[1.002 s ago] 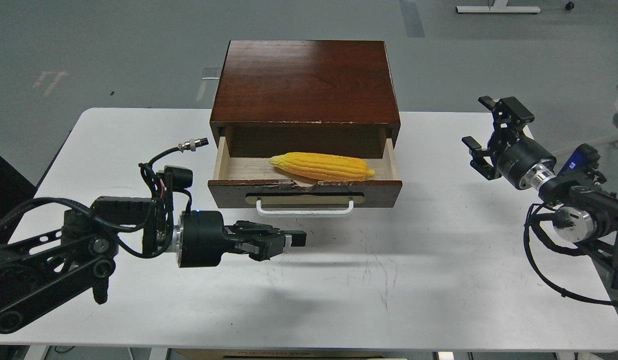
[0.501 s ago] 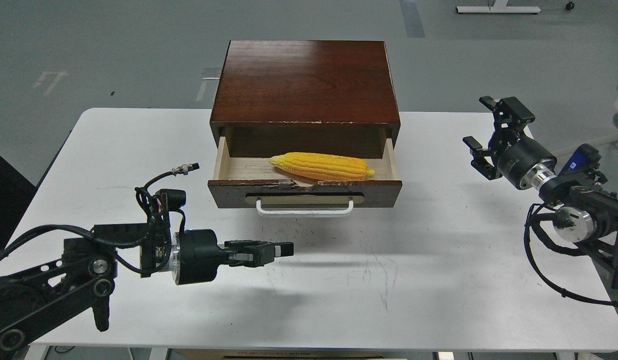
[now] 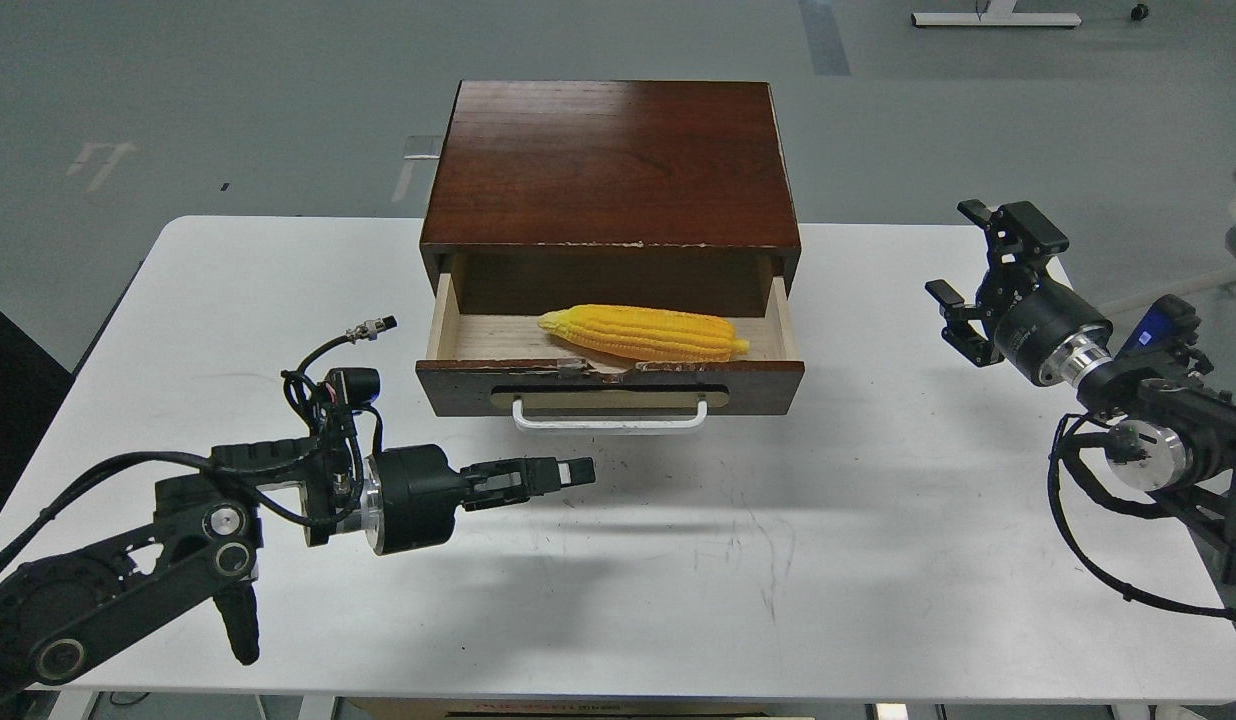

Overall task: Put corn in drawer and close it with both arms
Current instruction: 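Move the left gripper fingertips against the drawer front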

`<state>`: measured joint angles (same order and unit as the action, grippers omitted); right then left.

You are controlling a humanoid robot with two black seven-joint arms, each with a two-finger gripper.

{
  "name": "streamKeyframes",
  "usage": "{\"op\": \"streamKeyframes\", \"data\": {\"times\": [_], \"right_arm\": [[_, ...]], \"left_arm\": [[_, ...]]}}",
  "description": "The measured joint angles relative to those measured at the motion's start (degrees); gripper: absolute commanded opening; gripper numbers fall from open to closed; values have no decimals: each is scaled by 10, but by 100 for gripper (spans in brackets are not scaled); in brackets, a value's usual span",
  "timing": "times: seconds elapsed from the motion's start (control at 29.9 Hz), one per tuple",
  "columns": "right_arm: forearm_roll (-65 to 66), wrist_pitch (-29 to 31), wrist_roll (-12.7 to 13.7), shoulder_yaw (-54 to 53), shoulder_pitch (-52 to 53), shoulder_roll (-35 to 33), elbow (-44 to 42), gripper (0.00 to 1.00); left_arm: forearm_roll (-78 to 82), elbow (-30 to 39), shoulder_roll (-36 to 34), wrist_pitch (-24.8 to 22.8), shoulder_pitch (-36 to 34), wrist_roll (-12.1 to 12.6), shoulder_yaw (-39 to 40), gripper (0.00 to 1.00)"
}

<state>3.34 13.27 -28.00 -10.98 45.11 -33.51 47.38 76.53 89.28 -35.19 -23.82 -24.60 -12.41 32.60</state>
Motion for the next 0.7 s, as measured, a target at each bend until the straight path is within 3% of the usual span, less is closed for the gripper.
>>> {"op": "streamKeyframes", "data": {"times": [0.7], "right_arm": [[0, 0, 0, 0, -5, 0, 0, 100]], "left_arm": [[-22, -22, 27, 0, -2, 7, 17, 0]]}}
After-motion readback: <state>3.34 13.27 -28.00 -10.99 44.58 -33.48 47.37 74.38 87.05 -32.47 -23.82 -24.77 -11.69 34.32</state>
